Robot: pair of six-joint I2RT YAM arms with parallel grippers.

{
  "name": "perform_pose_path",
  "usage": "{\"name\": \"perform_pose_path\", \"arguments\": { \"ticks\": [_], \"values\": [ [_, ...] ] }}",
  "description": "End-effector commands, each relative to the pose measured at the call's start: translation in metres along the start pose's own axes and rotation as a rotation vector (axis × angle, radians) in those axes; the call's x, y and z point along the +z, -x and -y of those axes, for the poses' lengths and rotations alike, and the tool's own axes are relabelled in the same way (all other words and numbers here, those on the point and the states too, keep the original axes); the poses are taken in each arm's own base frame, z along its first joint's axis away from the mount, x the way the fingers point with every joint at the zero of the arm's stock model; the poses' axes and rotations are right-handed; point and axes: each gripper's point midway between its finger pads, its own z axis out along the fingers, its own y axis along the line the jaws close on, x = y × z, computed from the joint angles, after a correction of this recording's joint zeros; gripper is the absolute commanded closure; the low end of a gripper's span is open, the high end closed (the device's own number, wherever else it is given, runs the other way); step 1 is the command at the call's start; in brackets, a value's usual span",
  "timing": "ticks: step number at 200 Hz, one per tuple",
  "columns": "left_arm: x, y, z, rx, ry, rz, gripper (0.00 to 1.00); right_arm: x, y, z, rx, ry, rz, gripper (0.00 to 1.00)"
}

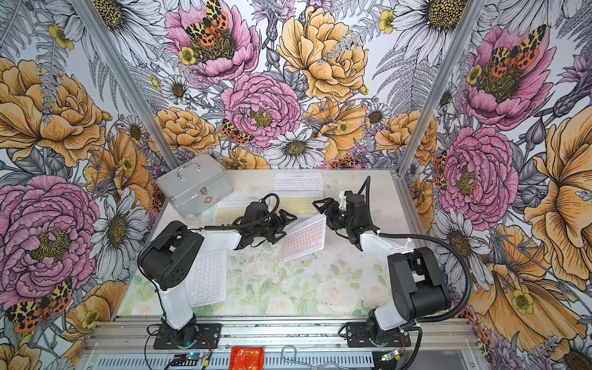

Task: Stack the numeric keypads
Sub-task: Pick up the numeric keypad from the center of the board.

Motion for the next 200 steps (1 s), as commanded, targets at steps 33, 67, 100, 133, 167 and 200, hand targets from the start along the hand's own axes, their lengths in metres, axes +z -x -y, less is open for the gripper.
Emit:
{"name": "perform_pose_path", "arguments": {
  "ticks": [33,67,100,133,167,200],
  "values": [
    [0.005,-0.003,-0.003,-0.013,-0.009,-0.022,0.01,0.001,0.001,-0.020,0.012,0.031,-0.048,0.26],
    [0.007,-0.002,-0.001,-0.013,-0.012,-0.027,0.01,-0.001,-0.007,-0.025,-0.003,0.002,-0.113,0.28],
    [0.009,-0.002,-0.001,-0.013,-0.014,-0.029,0.01,-0.009,-0.014,-0.019,-0.052,-0.058,-0.154,0.31],
    [0.010,-0.002,-0.003,-0.017,-0.009,-0.030,0.01,-0.011,-0.027,-0.017,-0.057,-0.051,-0.217,0.35],
    [0.011,-0.003,-0.004,-0.015,-0.008,-0.034,0.01,-0.013,-0.038,-0.016,-0.064,-0.041,-0.277,0.40],
    [0.010,-0.003,-0.009,-0.021,-0.004,-0.029,0.01,-0.016,-0.046,-0.022,-0.058,-0.008,-0.327,0.45]
  ]
}}
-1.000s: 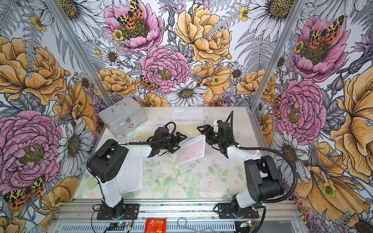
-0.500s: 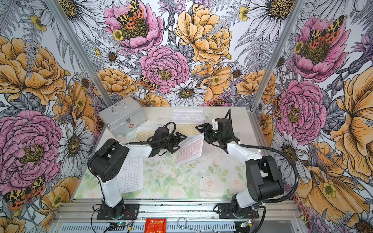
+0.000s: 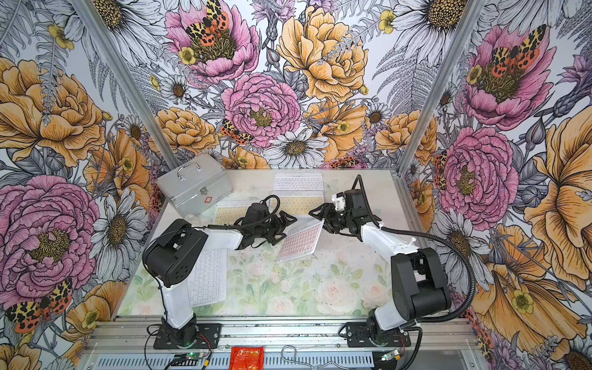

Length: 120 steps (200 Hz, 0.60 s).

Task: Stack the numeric keypads
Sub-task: Pick up the numeric keypad from the center of the board.

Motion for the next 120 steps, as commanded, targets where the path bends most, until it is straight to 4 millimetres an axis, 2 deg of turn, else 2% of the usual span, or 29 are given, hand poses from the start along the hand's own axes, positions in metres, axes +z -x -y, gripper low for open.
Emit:
{"name": "perform_pose_path", "arguments": {
  "ticks": [1,79,120],
  "values": [
    [0.001,-0.001,0.004,-0.002,-0.027,-0.014,0.01,-0.005,-0.007,-0.019,-0.044,0.059,-0.048,0.46],
    [-0.001,0.001,0.004,-0.005,-0.030,-0.009,0.01,-0.007,-0.021,-0.029,-0.039,0.118,-0.128,0.64],
    [-0.003,0.004,0.004,-0.010,-0.032,-0.004,0.01,-0.008,-0.017,-0.034,-0.044,0.120,-0.111,0.66]
  ]
}}
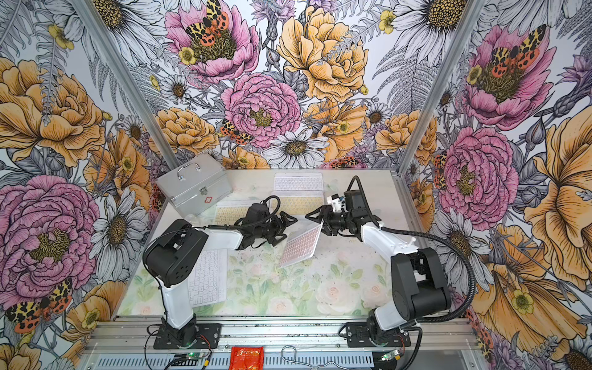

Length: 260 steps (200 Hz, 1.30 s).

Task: Stack the numeric keypads
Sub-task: Pick up the numeric keypad from the center of the board.

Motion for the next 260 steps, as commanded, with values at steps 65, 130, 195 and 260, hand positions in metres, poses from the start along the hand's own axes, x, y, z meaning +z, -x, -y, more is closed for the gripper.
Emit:
{"name": "perform_pose_path", "arguments": {
  "ticks": [65,130,195,260],
  "values": [
    [-0.042,0.031,0.010,-0.023,-0.075,0.066,0.01,0.004,0.026,-0.023,-0.043,0.039,0.043,0.68],
    [-0.091,-0.012,0.029,-0.087,-0.191,0.041,0.01,0.015,0.046,-0.022,-0.048,0.031,0.049,0.68],
    [-0.128,-0.041,0.037,-0.299,-0.323,0.107,0.01,0.018,0.058,-0.026,-0.049,0.019,0.090,0.69],
    [-0.113,-0.074,0.047,-0.483,-0.439,0.128,0.01,0.020,0.065,-0.027,-0.042,0.023,0.118,0.69]
  ]
}}
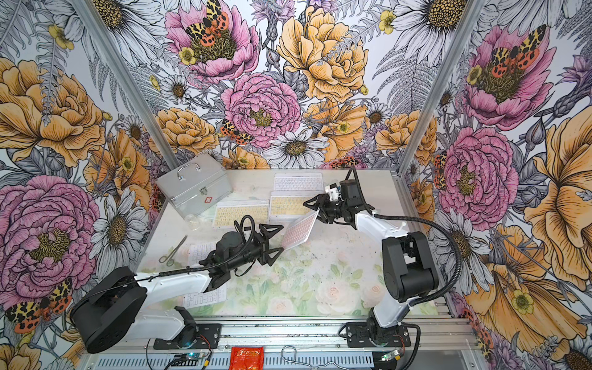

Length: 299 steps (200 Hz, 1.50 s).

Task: Stack the numeric keypads
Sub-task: Pick up the numeric keypad from the center of the board.

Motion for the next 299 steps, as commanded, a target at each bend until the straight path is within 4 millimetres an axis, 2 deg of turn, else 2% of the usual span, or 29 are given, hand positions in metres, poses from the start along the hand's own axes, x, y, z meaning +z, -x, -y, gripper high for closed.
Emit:
{"name": "perform_pose_path", "arguments": {
  "ticks": [1,34,62,84,113,116,121,157,194,242,278,295,299],
  "values": [
    [0.001,0.005,0.007,-0.102,-0.093,0.076,0.01,0.003,0.013,-0.013,-0.038,0.024,0.041,0.69],
    [0.008,0.005,-0.013,-0.174,-0.102,0.105,0.01,0.003,0.013,-0.010,-0.039,0.022,0.050,0.69],
    [0.023,0.000,-0.019,-0.224,-0.153,0.086,0.03,0.002,0.014,-0.009,-0.041,0.017,0.060,0.69],
    [0.034,0.000,-0.025,-0.238,-0.190,0.087,0.20,0.001,0.013,-0.011,-0.046,0.020,0.061,0.69],
    [0.045,-0.003,-0.021,-0.245,-0.234,0.064,0.38,-0.002,0.010,-0.014,-0.062,0.023,0.057,0.69],
    [0.049,0.000,-0.033,-0.241,-0.206,0.075,0.40,-0.002,0.010,-0.014,-0.064,0.021,0.057,0.69],
    [0.050,0.002,-0.035,-0.241,-0.203,0.082,0.42,-0.003,0.009,-0.014,-0.066,0.020,0.057,0.69],
    [0.049,0.012,-0.037,-0.230,-0.203,0.111,0.59,-0.004,0.006,-0.015,-0.074,0.025,0.048,0.69],
    [0.049,0.017,-0.034,-0.219,-0.215,0.118,0.80,-0.007,0.005,-0.019,-0.092,0.031,0.046,0.69],
    [0.048,0.013,-0.030,-0.201,-0.225,0.111,0.96,-0.019,0.004,-0.019,-0.115,0.006,0.057,0.63],
    [0.042,0.012,-0.025,-0.203,-0.244,0.116,1.00,-0.031,0.003,-0.019,-0.129,0.012,0.053,0.52],
    [0.039,0.011,-0.033,-0.202,-0.227,0.133,1.00,-0.038,0.004,-0.018,-0.130,0.015,0.058,0.47],
    [0.035,0.007,-0.021,-0.204,-0.257,0.122,1.00,-0.040,0.004,-0.017,-0.130,0.017,0.061,0.46]
  ]
}}
